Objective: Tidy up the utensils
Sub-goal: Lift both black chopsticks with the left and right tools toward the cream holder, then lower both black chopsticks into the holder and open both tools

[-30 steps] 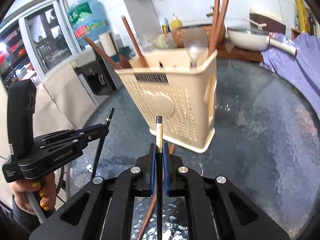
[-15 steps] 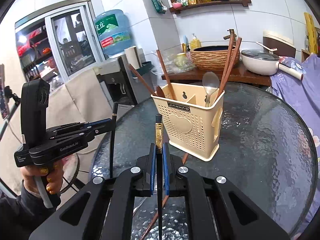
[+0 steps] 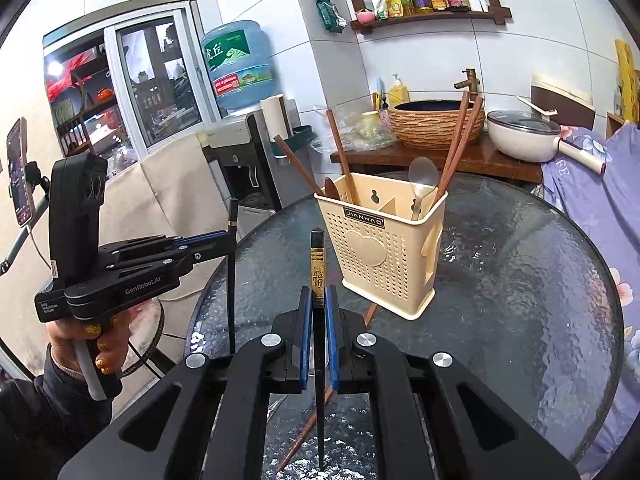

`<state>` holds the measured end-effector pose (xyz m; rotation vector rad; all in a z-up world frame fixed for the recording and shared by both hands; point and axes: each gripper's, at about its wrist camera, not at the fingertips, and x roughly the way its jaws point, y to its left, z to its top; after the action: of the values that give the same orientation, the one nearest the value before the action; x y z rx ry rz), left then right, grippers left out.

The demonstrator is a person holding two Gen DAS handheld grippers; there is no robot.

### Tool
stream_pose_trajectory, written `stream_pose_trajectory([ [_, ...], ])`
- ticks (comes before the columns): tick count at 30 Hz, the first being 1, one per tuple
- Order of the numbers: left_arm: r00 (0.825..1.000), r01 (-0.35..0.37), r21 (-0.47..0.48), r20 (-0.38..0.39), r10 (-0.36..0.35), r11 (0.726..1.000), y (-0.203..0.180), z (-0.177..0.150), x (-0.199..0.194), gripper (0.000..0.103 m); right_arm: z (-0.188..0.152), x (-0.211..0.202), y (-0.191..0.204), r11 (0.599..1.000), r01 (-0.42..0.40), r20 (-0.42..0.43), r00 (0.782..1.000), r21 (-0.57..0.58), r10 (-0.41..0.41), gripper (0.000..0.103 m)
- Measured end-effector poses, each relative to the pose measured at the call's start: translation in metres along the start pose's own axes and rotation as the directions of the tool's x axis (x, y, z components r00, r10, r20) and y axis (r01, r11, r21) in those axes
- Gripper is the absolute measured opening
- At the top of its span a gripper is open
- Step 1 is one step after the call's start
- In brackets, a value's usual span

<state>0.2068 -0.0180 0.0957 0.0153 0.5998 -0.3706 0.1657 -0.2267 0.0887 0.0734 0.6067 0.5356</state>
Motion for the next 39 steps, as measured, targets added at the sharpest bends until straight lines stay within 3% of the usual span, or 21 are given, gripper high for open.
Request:
stream_pose_trajectory([
  [24, 0.997, 0.027, 0.025, 0.067, -0.029, 0.999, -0.007, 0.032, -0.022, 0.007, 0.036, -0.010, 0.011, 0.998, 0.031, 0.050, 0.998, -0.056, -0.028, 0.007],
  [32, 0.993, 0.057, 0.050, 0.103, -0.062, 0.997, -0.016, 0.075, -0.037, 0.007, 0.068, -0.022, 0.014, 0.997, 0.036, 0.086, 0.996, -0.072, -0.030, 0.007],
  [39, 0.981, 0.077, 0.055, 0.176, -0.085, 0.996, -0.023, 0.136, -0.064, 0.007, 0.115, -0.037, 0.013, 0.996, 0.052, 0.133, 0.990, -0.070, -0.043, 0.007],
])
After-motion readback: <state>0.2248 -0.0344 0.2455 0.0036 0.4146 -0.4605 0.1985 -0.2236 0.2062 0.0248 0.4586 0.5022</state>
